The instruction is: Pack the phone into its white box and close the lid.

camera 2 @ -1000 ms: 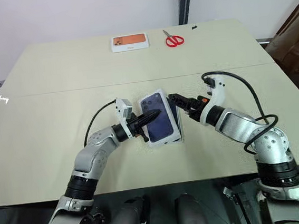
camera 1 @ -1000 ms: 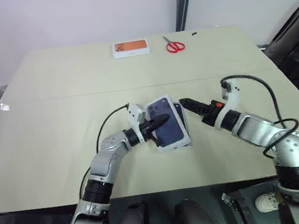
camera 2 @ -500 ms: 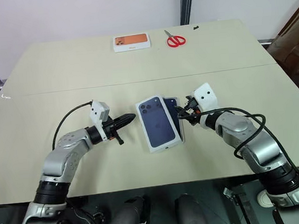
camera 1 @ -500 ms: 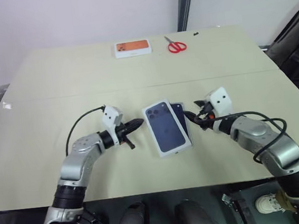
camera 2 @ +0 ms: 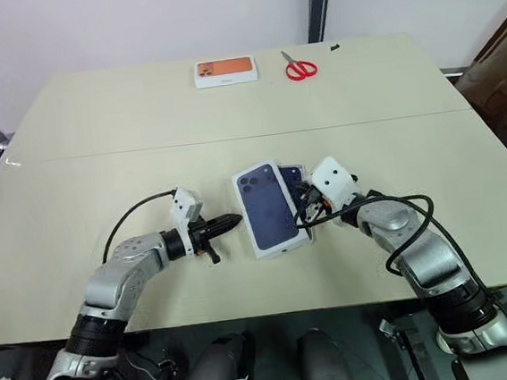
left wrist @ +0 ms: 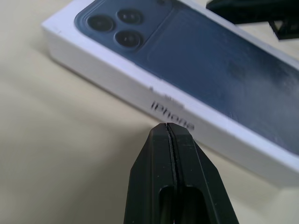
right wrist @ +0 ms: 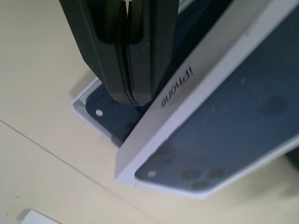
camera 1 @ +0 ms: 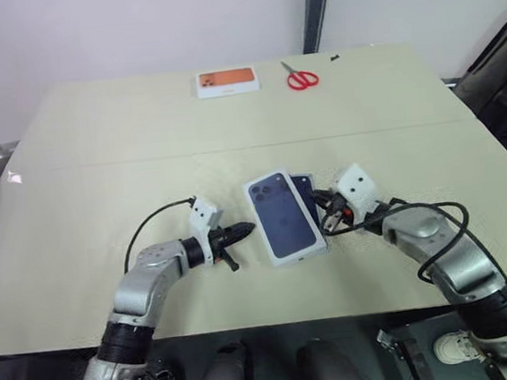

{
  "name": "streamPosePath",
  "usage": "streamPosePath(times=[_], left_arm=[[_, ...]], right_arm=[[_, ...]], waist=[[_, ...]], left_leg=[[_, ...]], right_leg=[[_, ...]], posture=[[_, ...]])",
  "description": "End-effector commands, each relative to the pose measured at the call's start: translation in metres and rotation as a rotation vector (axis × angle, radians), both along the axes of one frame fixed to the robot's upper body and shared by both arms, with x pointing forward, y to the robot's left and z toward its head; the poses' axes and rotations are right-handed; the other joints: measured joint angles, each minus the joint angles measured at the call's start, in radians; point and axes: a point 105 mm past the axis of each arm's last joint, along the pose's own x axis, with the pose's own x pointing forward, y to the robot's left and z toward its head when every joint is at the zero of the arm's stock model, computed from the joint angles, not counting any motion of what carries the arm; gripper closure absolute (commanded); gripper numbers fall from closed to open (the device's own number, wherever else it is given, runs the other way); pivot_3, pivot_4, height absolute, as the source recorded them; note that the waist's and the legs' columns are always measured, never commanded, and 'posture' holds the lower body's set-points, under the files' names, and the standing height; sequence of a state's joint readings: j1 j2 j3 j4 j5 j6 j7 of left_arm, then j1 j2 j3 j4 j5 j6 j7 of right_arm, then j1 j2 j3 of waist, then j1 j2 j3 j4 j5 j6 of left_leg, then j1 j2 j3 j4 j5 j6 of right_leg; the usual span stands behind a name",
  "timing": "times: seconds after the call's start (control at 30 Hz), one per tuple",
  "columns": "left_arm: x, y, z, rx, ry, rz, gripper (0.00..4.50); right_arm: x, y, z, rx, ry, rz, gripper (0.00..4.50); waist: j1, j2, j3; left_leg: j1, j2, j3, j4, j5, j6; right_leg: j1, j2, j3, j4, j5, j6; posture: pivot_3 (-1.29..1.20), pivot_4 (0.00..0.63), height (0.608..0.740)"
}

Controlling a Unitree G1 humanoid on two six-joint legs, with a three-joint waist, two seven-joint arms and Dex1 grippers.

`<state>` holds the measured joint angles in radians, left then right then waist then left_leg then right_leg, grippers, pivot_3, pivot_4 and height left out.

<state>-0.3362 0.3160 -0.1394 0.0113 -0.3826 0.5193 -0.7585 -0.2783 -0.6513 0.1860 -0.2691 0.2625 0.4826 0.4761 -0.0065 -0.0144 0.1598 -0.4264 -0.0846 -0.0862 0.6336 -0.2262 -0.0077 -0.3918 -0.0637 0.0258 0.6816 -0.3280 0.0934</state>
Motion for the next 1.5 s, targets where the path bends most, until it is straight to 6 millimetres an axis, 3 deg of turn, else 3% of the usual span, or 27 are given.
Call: streamPosePath(times=[0.03,0.2,0.47,1.5], left_arm=[[0.007,-0.009,0.012,-0.013,-0.050,-0.008,4.50],[0.010,-0.016,0.012,-0.029,-0.050,-0.018,4.50],[0.020,-0.025,0.028,-0.086,-0.081,-0.001,4.50],[0.019,-0.037,0.019,-0.054,-0.079,-0.046,4.50]], right_arm=[[-0.002,0.005,0.010,0.004,-0.038,0.025,4.44],[-0.003,0.006,0.010,0.014,-0.038,0.018,4.44],[-0.004,-0.002,0.005,-0.009,-0.034,-0.017,4.44],[-0.007,-0.015,-0.007,-0.056,-0.012,-0.076,4.44]], waist=[[-0.002,0.000,0.000],[-0.004,0.000,0.000],[0.000,0.000,0.000],[-0.002,0.000,0.000]], left_leg=[[0.000,0.000,0.000,0.000,0.000,0.000],[0.000,0.000,0.000,-0.001,0.001,-0.001],[0.000,-0.001,0.000,0.000,0.001,-0.001],[0.000,-0.001,0.000,0.000,0.002,-0.004]], right_leg=[[0.000,0.000,0.000,0.000,0.000,0.000],[0.000,0.000,0.000,0.000,0.000,0.000],[0.000,0.000,0.000,0.000,0.000,0.000],[0.000,0.000,0.000,0.001,0.000,0.000]], posture=[[0.00,0.150,0.734],[0.00,0.150,0.734],[0.00,0.150,0.734],[0.00,0.150,0.734]])
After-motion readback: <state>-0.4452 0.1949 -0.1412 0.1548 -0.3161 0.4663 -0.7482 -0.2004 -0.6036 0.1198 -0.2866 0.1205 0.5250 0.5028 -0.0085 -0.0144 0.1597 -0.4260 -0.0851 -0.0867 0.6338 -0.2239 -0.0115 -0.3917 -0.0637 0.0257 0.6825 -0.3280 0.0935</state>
